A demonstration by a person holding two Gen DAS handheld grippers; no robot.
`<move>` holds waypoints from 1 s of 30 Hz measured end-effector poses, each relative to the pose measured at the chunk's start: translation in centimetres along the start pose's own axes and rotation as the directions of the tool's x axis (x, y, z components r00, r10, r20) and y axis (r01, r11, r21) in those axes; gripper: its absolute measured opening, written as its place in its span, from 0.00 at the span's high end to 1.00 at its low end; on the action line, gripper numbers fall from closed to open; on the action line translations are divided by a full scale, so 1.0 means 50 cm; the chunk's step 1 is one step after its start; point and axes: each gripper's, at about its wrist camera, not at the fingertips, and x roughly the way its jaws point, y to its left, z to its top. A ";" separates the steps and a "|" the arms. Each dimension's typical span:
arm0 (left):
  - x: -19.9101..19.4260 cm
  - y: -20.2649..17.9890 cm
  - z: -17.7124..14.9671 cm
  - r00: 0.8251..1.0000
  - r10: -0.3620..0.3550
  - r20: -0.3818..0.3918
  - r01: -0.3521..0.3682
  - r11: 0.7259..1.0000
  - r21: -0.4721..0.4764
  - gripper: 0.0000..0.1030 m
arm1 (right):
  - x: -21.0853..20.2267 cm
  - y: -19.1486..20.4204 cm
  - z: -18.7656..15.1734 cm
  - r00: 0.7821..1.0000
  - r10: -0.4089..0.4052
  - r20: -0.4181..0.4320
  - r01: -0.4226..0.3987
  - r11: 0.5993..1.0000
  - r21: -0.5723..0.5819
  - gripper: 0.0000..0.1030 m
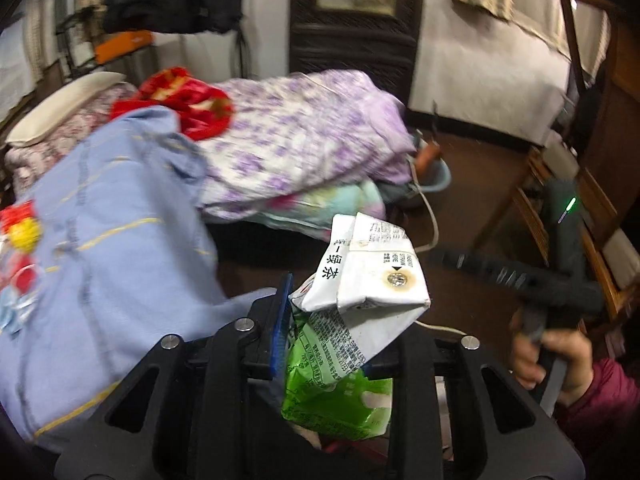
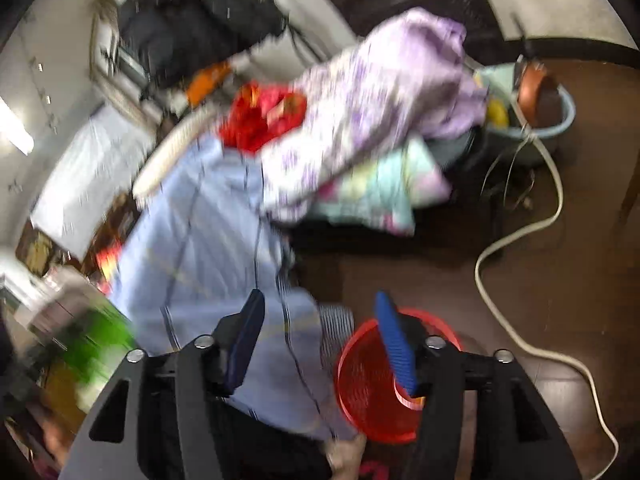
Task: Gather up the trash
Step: 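Carry both items over the red wastebasket and open both tools to drop them, then move both tools back over the remaining trash on the bed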
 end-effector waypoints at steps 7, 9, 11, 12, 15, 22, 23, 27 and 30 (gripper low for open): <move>0.025 -0.051 0.007 0.999 0.048 0.004 -0.049 0.997 0.055 0.14 | -0.033 -0.009 0.016 0.999 0.021 0.034 -0.020 1.000 -0.010 0.42; 0.016 -0.043 0.009 0.996 0.084 0.021 -0.085 0.995 0.054 0.11 | -0.031 0.010 0.015 0.999 0.027 0.026 -0.026 0.999 -0.027 0.43; 0.003 -0.023 0.010 0.993 0.113 0.036 -0.114 0.993 0.030 0.10 | -0.032 0.032 0.012 0.999 0.036 0.021 -0.035 0.998 -0.052 0.43; -0.005 -0.013 0.010 0.992 0.120 0.039 -0.120 0.993 0.016 0.10 | -0.030 0.041 0.012 0.999 0.040 0.020 -0.039 0.997 -0.060 0.42; -0.039 0.030 0.006 0.987 0.151 0.060 -0.149 0.988 -0.037 0.09 | -0.042 0.087 0.012 0.998 0.059 0.029 -0.055 0.993 -0.109 0.41; -0.136 0.106 -0.006 0.967 0.221 0.131 -0.202 0.969 -0.144 0.08 | -0.085 0.208 0.019 0.992 0.117 0.056 -0.102 0.970 -0.221 0.34; -0.153 0.117 -0.010 0.962 0.233 0.143 -0.209 0.965 -0.161 0.08 | -0.093 0.230 0.018 0.990 0.128 0.059 -0.111 0.965 -0.240 0.33; -0.215 0.154 -0.030 0.944 0.275 0.185 -0.234 0.949 -0.213 0.07 | -0.116 0.306 0.011 0.983 0.172 0.059 -0.146 0.942 -0.302 0.29; -0.261 0.189 -0.055 0.927 0.309 0.212 -0.251 0.933 -0.259 0.07 | -0.130 0.374 -0.003 0.978 0.204 0.050 -0.174 0.919 -0.353 0.26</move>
